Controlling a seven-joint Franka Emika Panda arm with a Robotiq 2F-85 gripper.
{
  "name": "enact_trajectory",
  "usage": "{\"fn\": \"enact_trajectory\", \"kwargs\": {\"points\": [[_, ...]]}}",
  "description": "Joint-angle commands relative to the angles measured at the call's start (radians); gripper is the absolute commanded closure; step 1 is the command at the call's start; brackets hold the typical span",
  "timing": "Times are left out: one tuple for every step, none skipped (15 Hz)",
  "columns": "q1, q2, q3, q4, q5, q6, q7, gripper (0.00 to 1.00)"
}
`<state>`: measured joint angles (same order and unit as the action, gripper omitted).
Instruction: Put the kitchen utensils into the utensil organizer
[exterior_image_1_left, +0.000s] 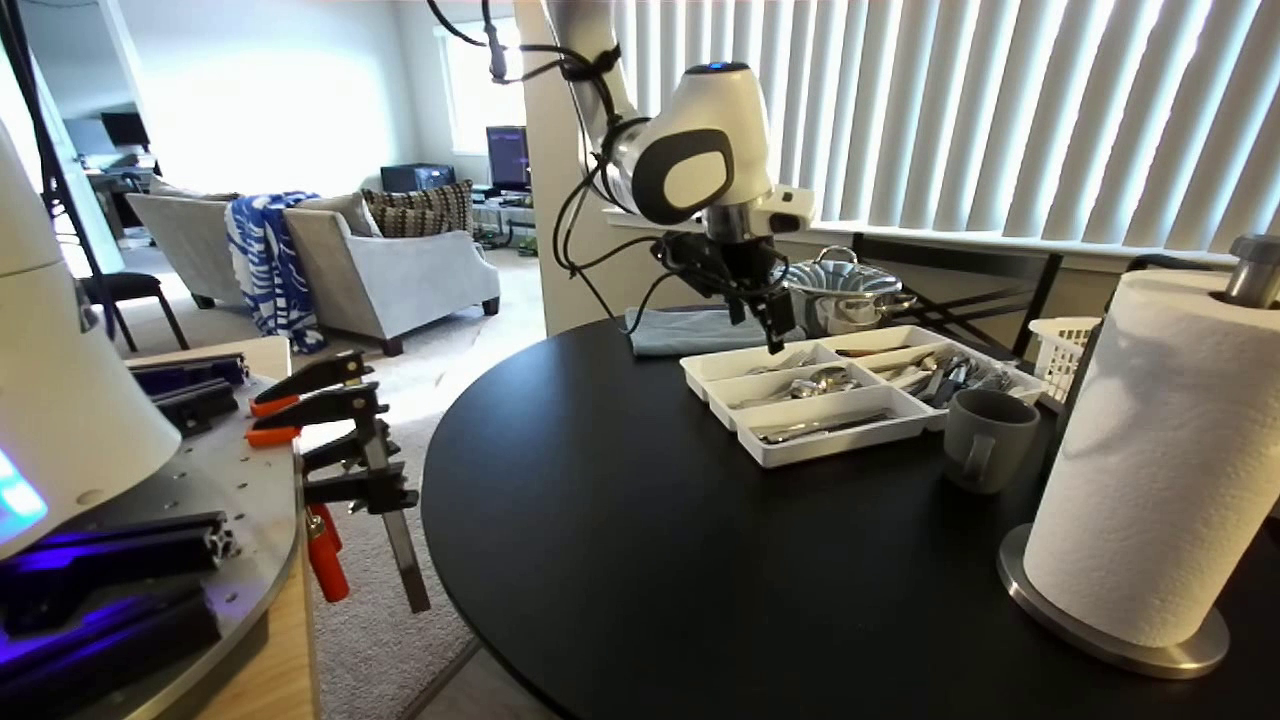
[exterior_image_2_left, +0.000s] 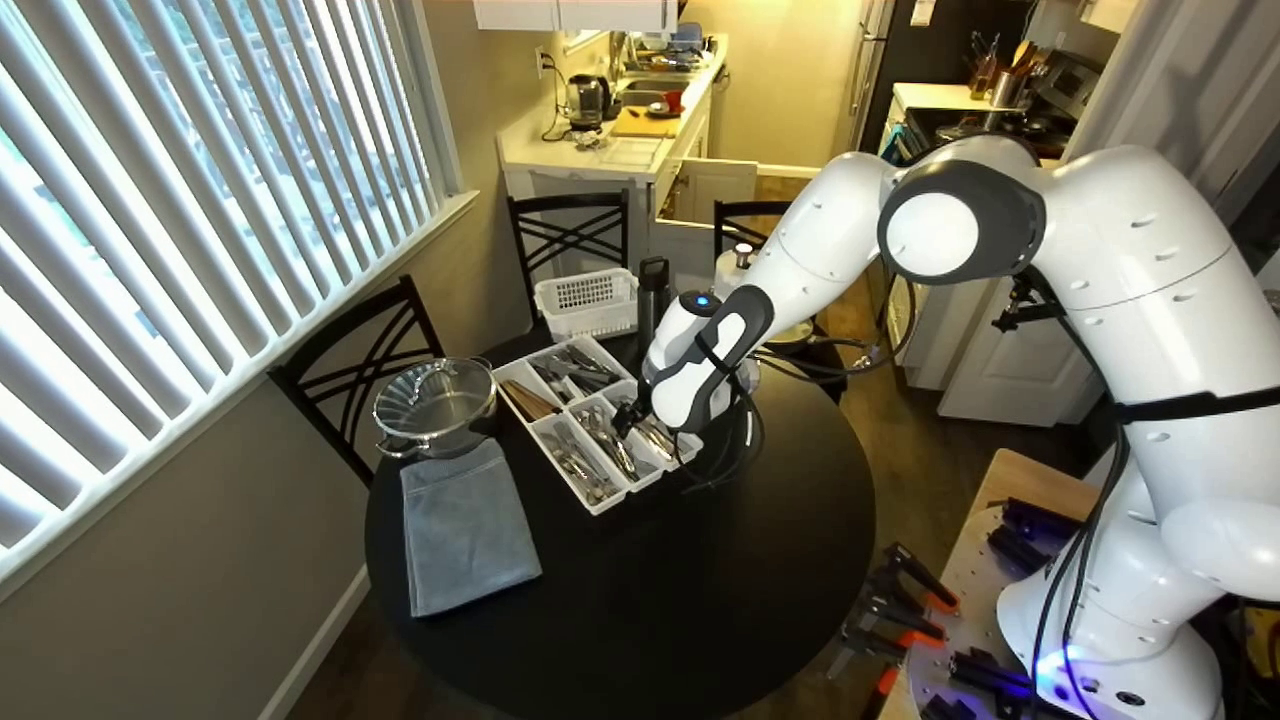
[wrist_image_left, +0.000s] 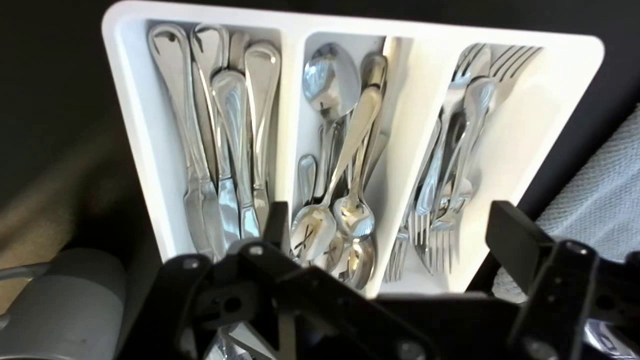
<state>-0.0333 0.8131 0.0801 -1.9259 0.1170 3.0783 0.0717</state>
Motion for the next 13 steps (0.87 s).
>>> {"fn": "enact_trajectory", "kwargs": {"points": [[-0.002,-0.013,0.006,-0.015,0.001,-0.002,0.002,0.00],[-0.005,-0.021,0.009,-0.026,0.001,-0.002,0.002,0.00],[-0.007,-0.026,0.010,-0.031,0.002,-0.002,0.001,0.00],[-0.009,-0.027,0.010,-0.032,0.002,-0.002,0.001,0.00],[-0.010,-0.027,0.010,-0.032,0.002,-0.002,0.001,0.00],[-0.011,-0.027,0.010,-0.032,0.002,-0.002,0.001,0.00],[-0.012,-0.027,0.010,-0.032,0.002,-0.002,0.001,0.00],[-0.012,-0.027,0.011,-0.032,0.002,-0.002,0.001,0.00],[-0.011,-0.027,0.011,-0.032,0.002,-0.002,0.001,0.00],[-0.011,-0.027,0.011,-0.032,0.002,-0.002,0.001,0.00],[-0.011,-0.027,0.011,-0.032,0.002,-0.002,0.001,0.00],[-0.011,-0.027,0.011,-0.032,0.002,-0.002,0.001,0.00],[-0.011,-0.027,0.011,-0.032,0.002,-0.002,0.001,0.00]]}}
